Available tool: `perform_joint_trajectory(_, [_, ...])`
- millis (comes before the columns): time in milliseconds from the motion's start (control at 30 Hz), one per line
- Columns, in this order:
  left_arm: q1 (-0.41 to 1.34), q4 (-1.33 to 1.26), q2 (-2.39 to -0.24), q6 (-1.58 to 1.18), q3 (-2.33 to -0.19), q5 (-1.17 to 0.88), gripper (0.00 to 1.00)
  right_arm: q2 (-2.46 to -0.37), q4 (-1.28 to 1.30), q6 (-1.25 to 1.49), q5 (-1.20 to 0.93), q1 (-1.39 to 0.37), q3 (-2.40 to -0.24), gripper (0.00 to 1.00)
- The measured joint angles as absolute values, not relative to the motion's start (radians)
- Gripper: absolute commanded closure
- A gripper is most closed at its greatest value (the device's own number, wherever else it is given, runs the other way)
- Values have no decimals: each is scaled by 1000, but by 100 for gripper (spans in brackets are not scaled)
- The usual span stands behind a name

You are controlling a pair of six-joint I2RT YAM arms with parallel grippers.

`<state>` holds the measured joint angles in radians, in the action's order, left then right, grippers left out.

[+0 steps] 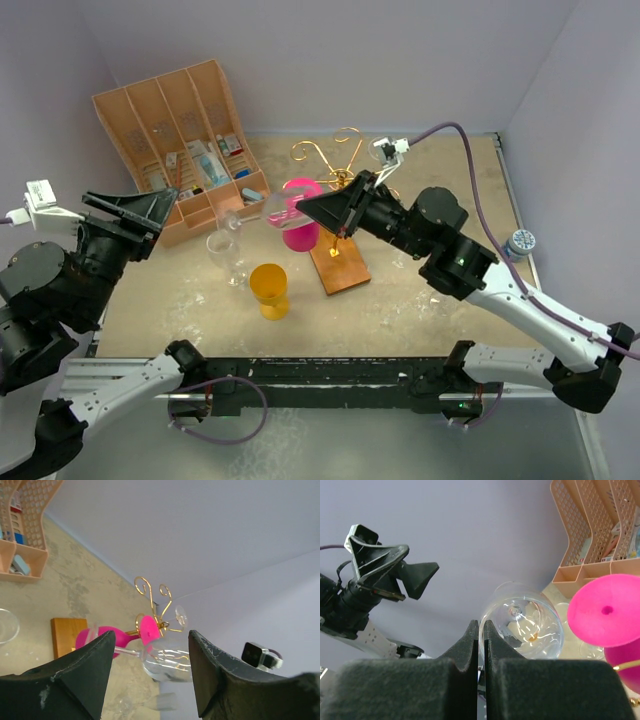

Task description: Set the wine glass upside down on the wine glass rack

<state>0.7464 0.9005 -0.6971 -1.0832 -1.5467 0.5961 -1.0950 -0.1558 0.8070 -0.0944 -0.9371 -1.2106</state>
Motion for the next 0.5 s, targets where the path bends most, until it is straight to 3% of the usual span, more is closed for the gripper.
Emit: perform_joint_trajectory(500, [746, 699, -701, -1269, -1371, 521, 42, -1224, -361, 800, -10, -937, -1240, 100])
